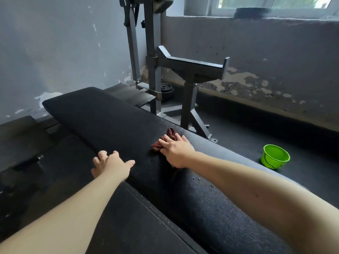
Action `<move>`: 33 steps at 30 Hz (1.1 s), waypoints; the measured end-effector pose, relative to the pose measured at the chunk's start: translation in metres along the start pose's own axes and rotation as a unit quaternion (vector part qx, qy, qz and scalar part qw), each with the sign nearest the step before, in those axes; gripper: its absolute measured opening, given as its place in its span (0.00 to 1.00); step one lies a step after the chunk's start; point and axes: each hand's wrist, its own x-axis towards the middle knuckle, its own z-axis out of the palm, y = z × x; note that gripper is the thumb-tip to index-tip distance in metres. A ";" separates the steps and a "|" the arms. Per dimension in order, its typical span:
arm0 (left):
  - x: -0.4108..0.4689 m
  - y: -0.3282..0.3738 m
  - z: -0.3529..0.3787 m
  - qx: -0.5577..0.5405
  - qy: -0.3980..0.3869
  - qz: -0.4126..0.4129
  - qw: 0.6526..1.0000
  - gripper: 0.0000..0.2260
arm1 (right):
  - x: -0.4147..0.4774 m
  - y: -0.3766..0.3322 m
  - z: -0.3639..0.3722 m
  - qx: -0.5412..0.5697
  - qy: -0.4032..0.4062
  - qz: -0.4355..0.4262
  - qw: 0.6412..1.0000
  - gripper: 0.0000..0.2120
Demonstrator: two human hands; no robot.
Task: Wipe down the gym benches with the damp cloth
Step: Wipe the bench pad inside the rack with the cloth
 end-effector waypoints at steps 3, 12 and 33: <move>-0.001 -0.002 0.002 -0.017 0.001 -0.002 1.000 0.33 | 0.036 0.011 -0.008 0.003 -0.021 0.059 0.998 0.26; -0.012 -0.015 0.002 -0.079 0.000 0.025 0.997 0.31 | -0.042 -0.046 0.007 0.013 -0.006 -0.013 1.000 0.26; -0.018 -0.044 0.015 -0.093 0.005 0.099 0.991 0.27 | -0.118 -0.083 0.015 0.031 0.008 -0.096 0.995 0.26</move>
